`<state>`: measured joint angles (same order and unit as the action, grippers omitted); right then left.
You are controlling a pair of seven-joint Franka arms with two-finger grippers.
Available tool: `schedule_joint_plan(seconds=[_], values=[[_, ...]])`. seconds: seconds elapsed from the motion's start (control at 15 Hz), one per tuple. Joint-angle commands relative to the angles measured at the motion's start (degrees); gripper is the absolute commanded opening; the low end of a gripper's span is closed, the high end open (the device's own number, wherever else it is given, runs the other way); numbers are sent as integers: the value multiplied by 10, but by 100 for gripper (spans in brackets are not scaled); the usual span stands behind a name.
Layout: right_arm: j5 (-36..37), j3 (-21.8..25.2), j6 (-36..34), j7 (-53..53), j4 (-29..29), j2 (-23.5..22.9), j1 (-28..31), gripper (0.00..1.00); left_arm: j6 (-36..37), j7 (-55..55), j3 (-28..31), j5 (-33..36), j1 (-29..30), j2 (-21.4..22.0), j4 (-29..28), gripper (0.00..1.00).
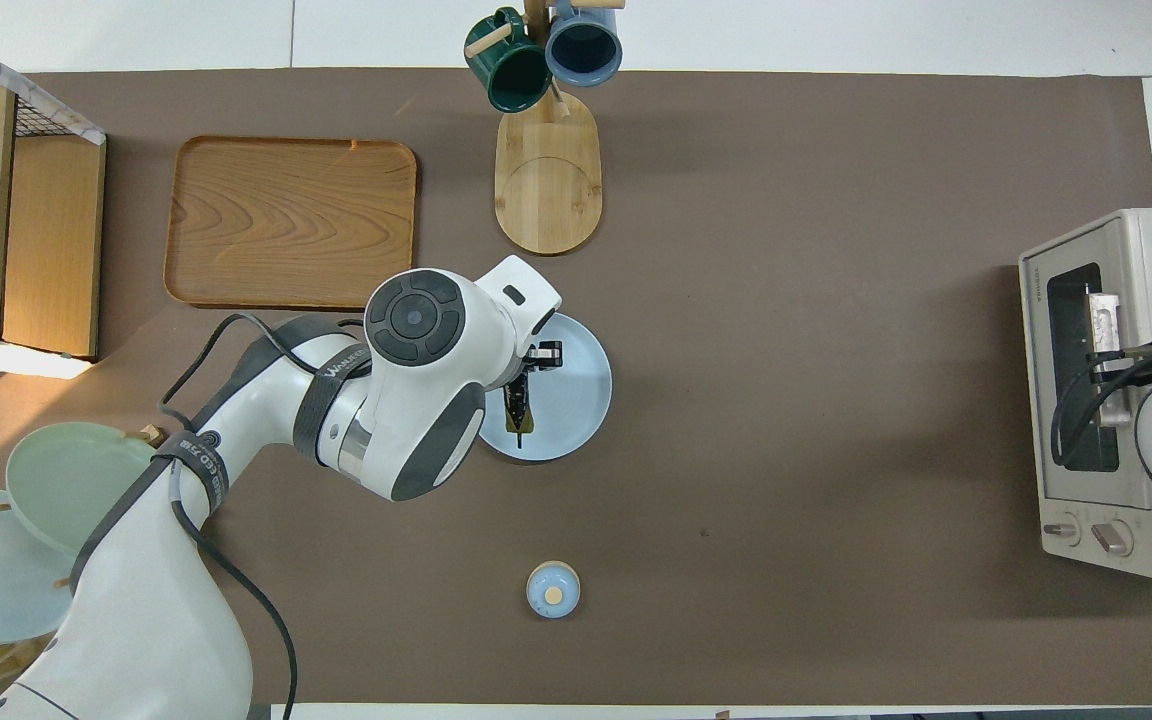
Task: Put eggplant into oven
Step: 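Carry the eggplant to the pale blue plate and release it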
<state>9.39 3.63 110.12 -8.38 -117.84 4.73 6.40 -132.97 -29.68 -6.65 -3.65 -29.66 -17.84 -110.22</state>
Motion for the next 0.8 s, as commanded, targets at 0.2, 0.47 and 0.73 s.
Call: schedule_joint_plan(seconds=[0.2,0.47,0.73], values=[[7,-6,62,38,-55,1,5,0,38,41,10,-7,20,26,6,100],[-1,-6,121,78,-85,-18,-48,0,142,91,9,-7,73,39,76,100],[-3,-7,170,94,-89,-57,-69,0,270,175,13,-7,157,41,192,100]])
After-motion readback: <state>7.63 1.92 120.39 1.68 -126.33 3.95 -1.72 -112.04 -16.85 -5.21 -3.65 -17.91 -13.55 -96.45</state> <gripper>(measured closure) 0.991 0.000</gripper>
